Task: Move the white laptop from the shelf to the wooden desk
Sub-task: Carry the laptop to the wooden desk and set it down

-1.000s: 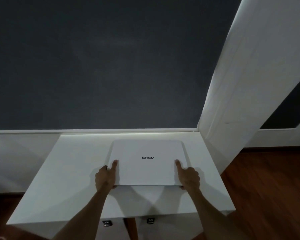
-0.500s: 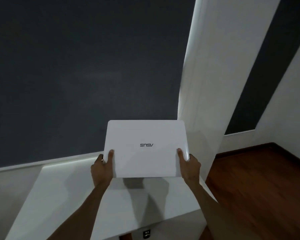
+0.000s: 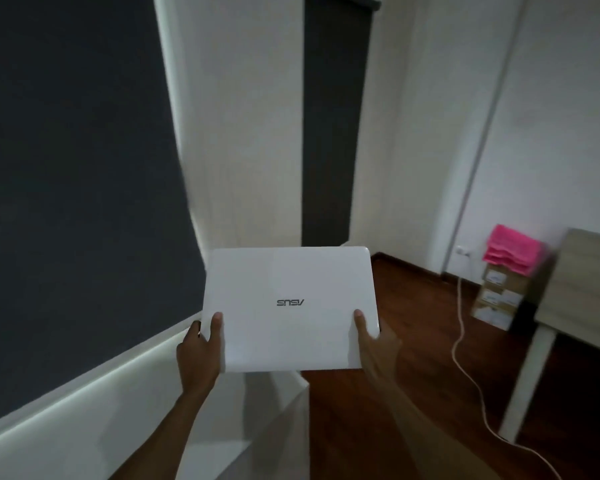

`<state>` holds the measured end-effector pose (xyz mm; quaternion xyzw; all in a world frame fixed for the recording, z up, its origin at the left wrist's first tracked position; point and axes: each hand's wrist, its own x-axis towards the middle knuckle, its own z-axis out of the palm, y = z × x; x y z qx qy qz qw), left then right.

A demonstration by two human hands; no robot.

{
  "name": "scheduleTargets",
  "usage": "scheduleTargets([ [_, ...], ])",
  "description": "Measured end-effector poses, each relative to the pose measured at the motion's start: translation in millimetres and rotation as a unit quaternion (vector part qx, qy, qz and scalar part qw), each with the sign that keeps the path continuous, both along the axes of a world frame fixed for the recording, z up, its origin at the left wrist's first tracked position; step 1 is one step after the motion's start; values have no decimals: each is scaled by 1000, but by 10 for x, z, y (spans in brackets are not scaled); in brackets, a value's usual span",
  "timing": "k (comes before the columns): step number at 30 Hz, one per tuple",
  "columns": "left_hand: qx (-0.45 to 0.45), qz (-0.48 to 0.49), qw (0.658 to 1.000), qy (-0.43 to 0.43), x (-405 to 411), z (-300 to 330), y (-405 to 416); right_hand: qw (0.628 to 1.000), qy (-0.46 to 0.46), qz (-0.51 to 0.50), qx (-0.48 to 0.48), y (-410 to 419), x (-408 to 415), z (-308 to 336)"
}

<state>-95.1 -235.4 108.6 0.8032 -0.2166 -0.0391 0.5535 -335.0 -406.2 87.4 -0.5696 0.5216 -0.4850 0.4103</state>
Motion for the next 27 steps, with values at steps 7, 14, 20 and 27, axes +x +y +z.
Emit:
scheduleTargets([
  [7, 12, -188, 981, 38, -1278, 98, -1107, 993, 28, -114, 28, -372, -1756, -35],
  [14, 20, -294, 955, 34, -2654, -26, -1878, 981, 42, -187, 35, -443, -3330, 102],
  [20, 26, -369, 929, 25, -3648, -37, -2423, 960, 96, -260, 47, -500, -4293, 67],
  [27, 6, -437, 899, 36, -4449, -188, -3292, 933, 114, -334, 70, -948, -5068, -144],
])
